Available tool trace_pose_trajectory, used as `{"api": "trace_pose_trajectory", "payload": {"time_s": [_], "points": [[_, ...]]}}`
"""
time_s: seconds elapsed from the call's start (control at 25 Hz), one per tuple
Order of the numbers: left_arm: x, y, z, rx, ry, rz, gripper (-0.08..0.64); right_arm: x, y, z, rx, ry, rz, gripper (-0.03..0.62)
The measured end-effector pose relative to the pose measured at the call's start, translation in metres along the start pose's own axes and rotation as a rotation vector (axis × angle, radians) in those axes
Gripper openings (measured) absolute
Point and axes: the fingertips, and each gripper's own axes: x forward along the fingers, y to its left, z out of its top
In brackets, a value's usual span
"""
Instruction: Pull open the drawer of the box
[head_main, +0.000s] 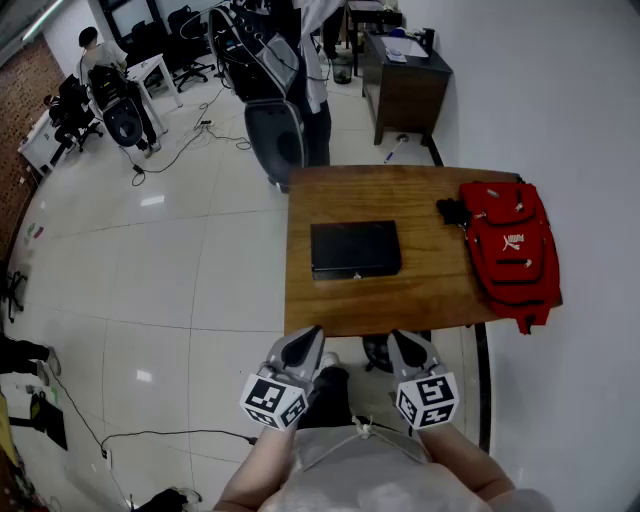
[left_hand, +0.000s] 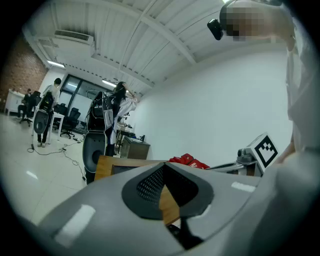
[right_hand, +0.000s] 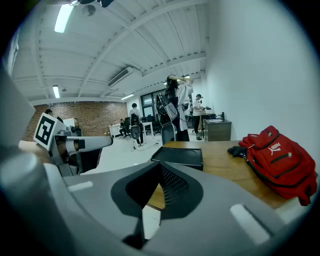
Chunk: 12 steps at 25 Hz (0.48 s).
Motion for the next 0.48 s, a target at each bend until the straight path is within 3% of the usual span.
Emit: {"api": "trace_pose_trajectory", "payload": {"time_s": [0.48], "points": [[0.091, 0.09, 0.01, -0.008, 0.077, -0.055, 0.006, 0.114, -0.042, 0.023, 0.004, 0.073, -0.022, 0.006]]}}
